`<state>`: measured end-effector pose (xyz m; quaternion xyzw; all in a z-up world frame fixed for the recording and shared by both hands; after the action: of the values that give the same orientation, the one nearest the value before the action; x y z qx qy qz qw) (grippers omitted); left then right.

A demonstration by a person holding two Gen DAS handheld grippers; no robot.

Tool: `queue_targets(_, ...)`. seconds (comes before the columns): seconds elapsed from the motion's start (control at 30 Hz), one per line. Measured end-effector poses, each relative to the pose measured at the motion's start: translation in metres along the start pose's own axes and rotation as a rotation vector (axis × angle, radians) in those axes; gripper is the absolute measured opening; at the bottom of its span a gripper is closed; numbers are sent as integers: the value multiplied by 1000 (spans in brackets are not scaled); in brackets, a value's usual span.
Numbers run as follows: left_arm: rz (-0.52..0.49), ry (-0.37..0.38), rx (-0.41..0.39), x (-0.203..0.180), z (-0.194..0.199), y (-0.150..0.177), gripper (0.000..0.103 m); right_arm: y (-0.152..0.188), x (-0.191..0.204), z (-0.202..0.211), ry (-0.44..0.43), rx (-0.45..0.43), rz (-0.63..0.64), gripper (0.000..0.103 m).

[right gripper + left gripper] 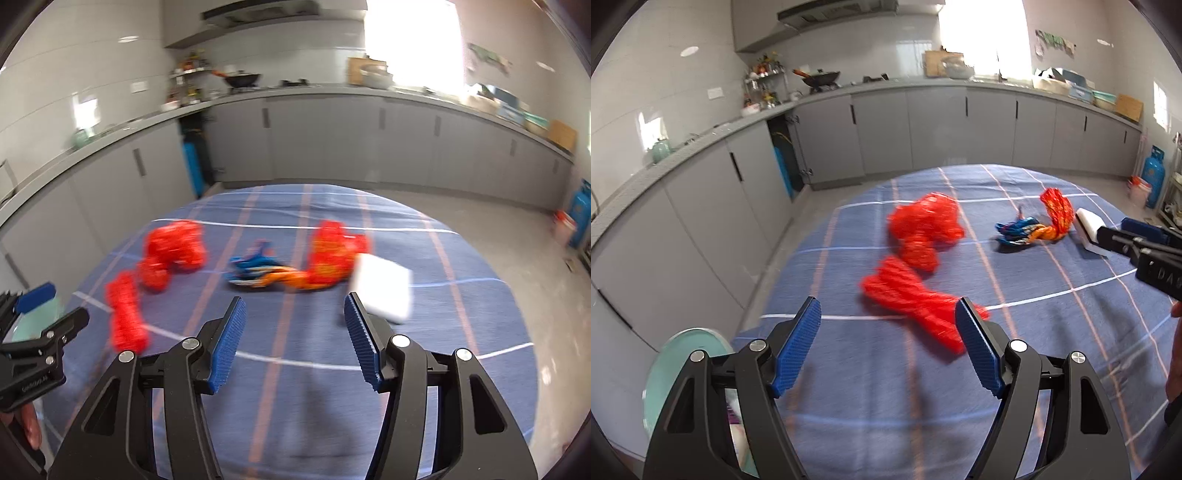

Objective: Collect trash
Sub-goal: 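Grasp the red mesh net with the left tool while the right tool grasps the white foam block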

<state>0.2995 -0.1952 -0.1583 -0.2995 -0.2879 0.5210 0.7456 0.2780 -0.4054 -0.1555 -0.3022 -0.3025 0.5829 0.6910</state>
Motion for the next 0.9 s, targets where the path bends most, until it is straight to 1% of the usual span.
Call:
queue_targets(0.1, -5, 4, 29, -13, -18, -2, 74, -3, -22, -7, 40, 9, -33, 62)
queue_targets(0.17, -10, -4, 50, -17, -30, -4, 74, -4, -39, -15, 74, 19, -66, 63)
queue_targets(0.3, -6, -6, 96, -20, -48, -2, 74, -6, -63, -29, 109, 43, -129, 64)
queue_targets(0.37, 5, 2, 112, -18, -51, -2, 74, -5, -68, -37, 108, 62, -151, 64)
queue_targets(0.47, 19, 8, 131, -14, -56, -1, 74, -3, -69, -50, 80, 99, -179, 65)
queue_targets(0.53, 29, 20, 145, -13, -59, 0, 72, -3, -64, -54, 66, 107, -169, 70)
queue_targets(0.57, 34, 27, 149, -12, -60, 0, 68, -3, -62, -55, 60, 109, -165, 71)
queue_targets(0.6, 38, 37, 156, -12, -61, 1, 53, -3, -60, -55, 57, 111, -163, 72)
queue_targets(0.63, 36, 58, 167, -13, -63, 1, 43, -2, -58, -56, 56, 115, -161, 72)
queue_targets(0.67, 32, 64, 171, -13, -64, 2, 43, -1, -57, -58, 60, 123, -161, 72)
queue_targets(0.73, 31, 83, 173, -14, -64, 2, 27, 0, -58, -60, 56, 134, -172, 72)
queue_targets(0.8, 31, 89, 169, -14, -63, 2, 23, 2, -61, -63, 67, 146, -182, 72)
queue_targets(0.9, 37, 96, 156, -11, -59, 2, 21, 5, -65, -67, 50, 163, -203, 71)
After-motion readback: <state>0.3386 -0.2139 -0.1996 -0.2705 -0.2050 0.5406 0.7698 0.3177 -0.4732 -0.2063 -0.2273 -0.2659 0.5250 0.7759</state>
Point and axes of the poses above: each gripper's, at about its wrist camera, not at the fingertips, and z roughly against the way its jaws point, x to its left, y to its underside, the point moved 6 cm from there along -z, roughly the way its jaws point, and after that the axes turned 1 degree about x, right-handed, at the moved point
